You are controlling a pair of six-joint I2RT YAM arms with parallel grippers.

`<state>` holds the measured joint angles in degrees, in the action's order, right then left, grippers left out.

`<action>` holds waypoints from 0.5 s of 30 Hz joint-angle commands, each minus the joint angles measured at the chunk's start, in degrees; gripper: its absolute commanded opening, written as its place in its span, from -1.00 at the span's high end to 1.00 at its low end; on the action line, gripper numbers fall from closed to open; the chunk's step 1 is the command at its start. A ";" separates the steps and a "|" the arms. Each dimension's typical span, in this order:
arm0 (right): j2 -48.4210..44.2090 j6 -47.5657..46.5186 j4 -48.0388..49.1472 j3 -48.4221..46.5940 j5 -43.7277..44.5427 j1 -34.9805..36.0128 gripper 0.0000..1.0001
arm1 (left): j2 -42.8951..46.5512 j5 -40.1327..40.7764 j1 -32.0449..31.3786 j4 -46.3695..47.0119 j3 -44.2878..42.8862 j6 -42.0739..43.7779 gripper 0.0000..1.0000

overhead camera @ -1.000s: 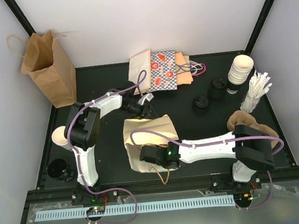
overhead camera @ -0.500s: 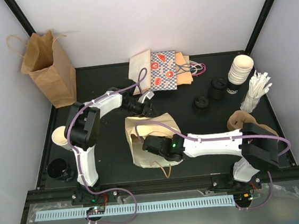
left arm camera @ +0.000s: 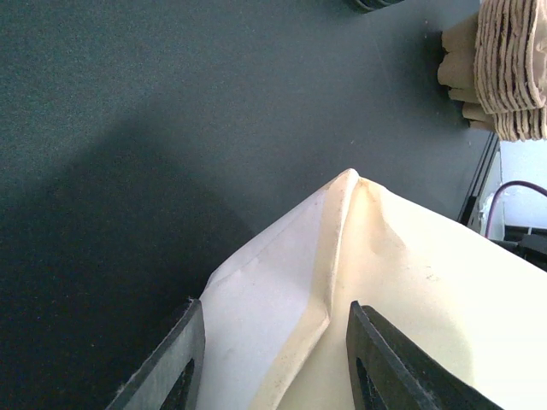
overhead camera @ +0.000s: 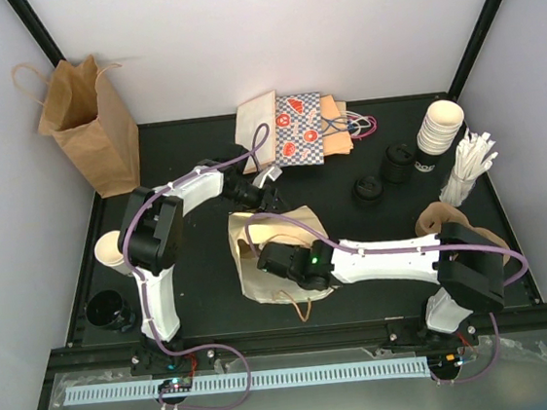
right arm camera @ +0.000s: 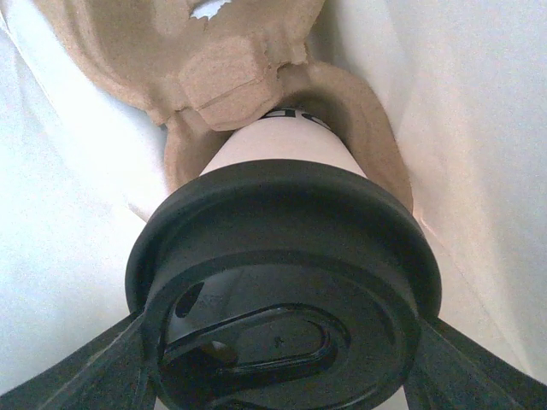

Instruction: Pack the takeout coffee

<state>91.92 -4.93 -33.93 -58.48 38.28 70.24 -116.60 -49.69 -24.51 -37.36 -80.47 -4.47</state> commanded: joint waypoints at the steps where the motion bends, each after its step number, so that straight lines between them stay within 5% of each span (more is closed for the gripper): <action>1: 5.91 -0.95 -3.36 3.41 -13.84 -3.81 -0.21 | -0.42 -5.17 -3.19 -6.77 0.04 1.39 0.05; 15: 3.54 0.21 -8.23 1.00 -10.22 -4.78 -0.21 | -0.17 -4.68 -3.12 -6.93 -0.43 1.31 0.05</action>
<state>91.74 -5.21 -35.55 -59.61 36.69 69.06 -116.60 -49.28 -24.51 -36.93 -80.51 -4.49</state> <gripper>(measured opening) 0.729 0.476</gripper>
